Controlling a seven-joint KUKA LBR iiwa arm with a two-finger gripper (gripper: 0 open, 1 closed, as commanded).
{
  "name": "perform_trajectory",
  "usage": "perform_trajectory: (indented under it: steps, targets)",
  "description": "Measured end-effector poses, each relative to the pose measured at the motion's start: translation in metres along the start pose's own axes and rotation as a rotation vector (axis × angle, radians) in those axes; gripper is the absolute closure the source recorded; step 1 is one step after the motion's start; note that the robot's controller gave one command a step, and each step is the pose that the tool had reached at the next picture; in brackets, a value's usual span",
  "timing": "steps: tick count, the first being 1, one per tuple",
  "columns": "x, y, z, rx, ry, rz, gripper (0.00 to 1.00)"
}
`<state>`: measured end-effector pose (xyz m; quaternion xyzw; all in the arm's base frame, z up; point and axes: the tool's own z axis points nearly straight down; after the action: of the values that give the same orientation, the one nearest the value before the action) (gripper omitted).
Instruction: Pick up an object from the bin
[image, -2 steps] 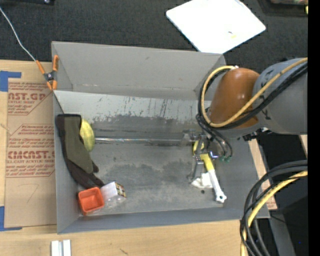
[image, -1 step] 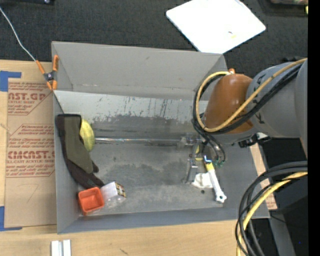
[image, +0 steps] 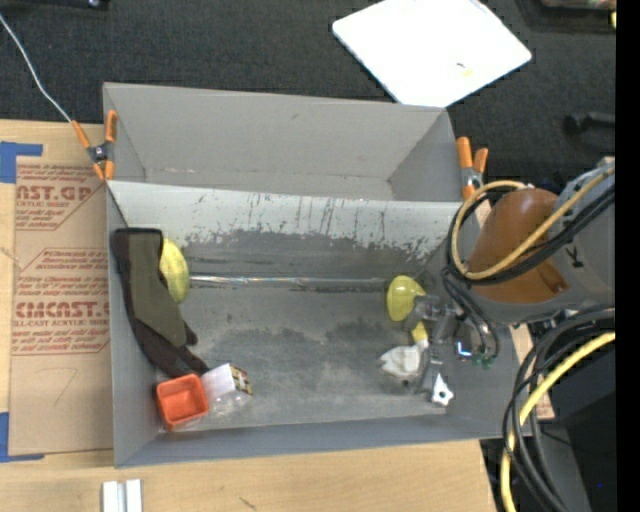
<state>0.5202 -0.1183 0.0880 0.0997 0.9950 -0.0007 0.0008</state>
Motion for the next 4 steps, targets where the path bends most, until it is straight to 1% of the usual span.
perform_trajectory:
  steps: [1, 2, 3, 4]
  targets:
    - [-0.045, 0.003, 0.017, -0.004, -0.005, -0.325, 1.00]
    - [-0.045, 0.003, 0.017, -0.004, -0.005, -0.325, 1.00]
    - [-0.041, 0.003, -0.060, -0.005, 0.001, -0.334, 1.00]
    - [-0.043, 0.007, -0.049, -0.004, -0.013, -0.314, 1.00]
